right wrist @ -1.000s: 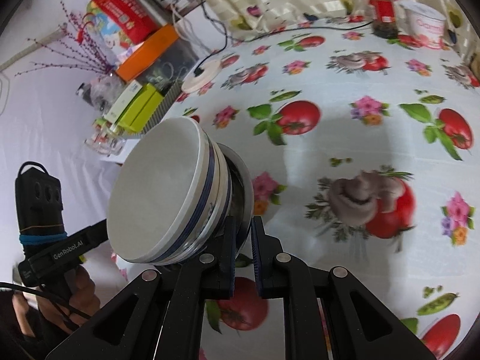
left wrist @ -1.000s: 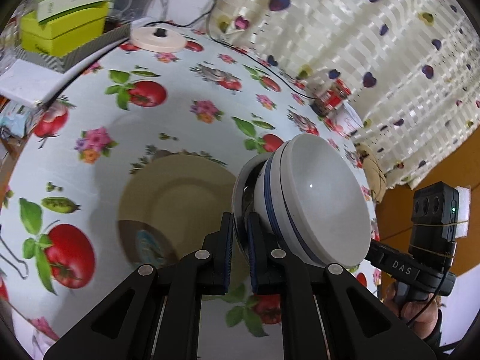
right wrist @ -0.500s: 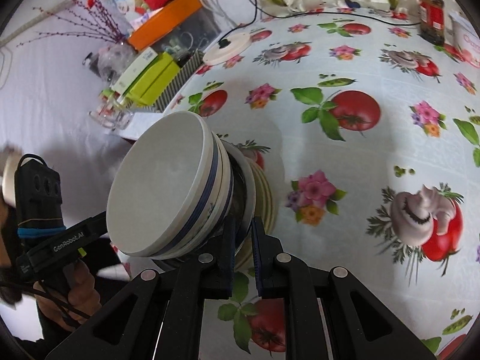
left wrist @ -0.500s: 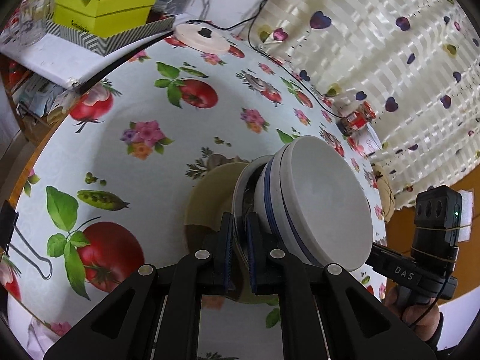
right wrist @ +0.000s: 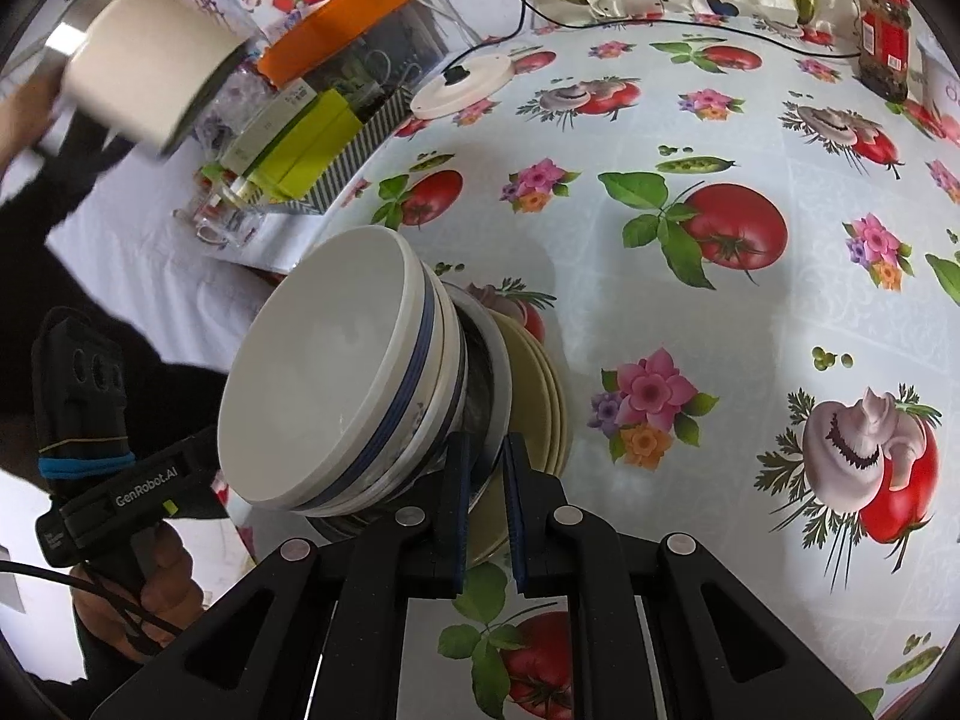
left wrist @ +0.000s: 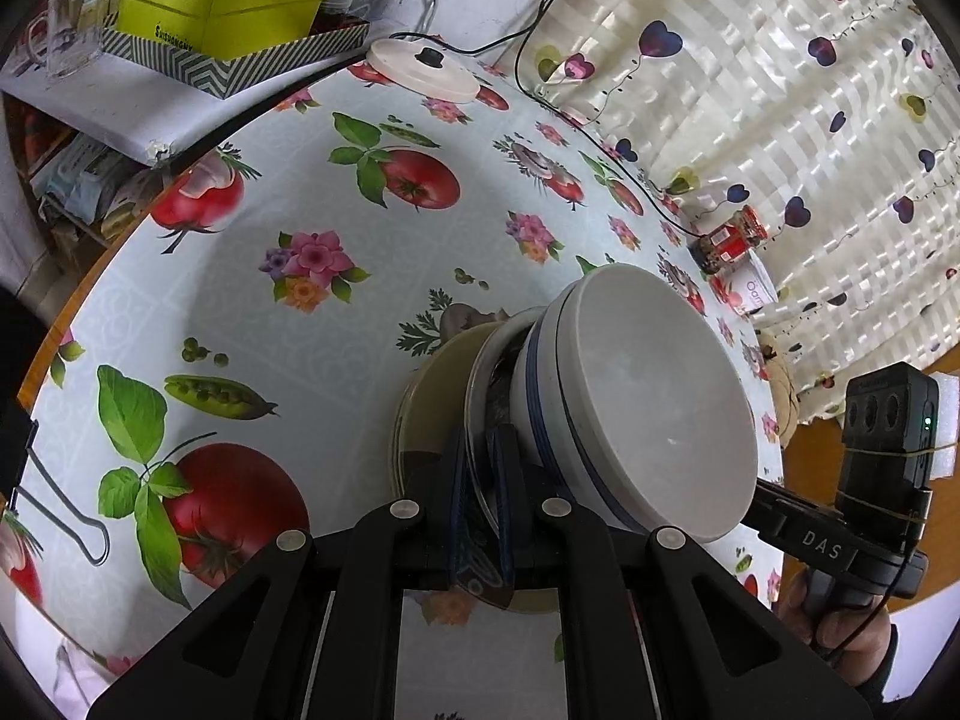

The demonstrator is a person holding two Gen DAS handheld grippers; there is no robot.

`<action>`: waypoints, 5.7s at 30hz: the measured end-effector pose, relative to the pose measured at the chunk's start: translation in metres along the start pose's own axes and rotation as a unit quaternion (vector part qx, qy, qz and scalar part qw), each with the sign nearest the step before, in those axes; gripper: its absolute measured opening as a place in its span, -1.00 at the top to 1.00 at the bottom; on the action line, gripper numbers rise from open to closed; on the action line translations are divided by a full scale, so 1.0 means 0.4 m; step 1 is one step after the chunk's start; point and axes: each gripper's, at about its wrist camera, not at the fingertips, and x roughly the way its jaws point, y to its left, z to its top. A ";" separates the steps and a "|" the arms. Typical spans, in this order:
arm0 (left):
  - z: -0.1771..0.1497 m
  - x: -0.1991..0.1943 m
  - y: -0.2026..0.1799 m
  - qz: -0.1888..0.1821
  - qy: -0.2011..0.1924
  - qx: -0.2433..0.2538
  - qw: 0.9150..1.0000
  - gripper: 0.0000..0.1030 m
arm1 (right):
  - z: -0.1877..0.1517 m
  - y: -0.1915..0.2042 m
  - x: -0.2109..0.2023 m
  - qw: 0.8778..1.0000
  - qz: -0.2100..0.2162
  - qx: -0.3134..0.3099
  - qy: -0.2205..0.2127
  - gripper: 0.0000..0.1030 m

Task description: Organize plates and bowls

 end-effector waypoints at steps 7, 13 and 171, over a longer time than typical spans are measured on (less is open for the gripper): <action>-0.003 -0.001 0.002 0.003 -0.001 0.002 1.000 0.84 | 0.004 0.013 0.002 1.000 -0.011 -0.014 0.003 0.74; -0.011 -0.010 0.000 0.004 -0.007 0.011 1.000 0.79 | 0.000 0.017 -0.010 0.999 -0.022 -0.025 0.000 0.58; -0.243 -0.034 -0.206 0.160 -0.018 0.158 0.974 0.75 | -0.244 0.135 -0.097 0.974 -0.132 -0.182 -0.028 -0.47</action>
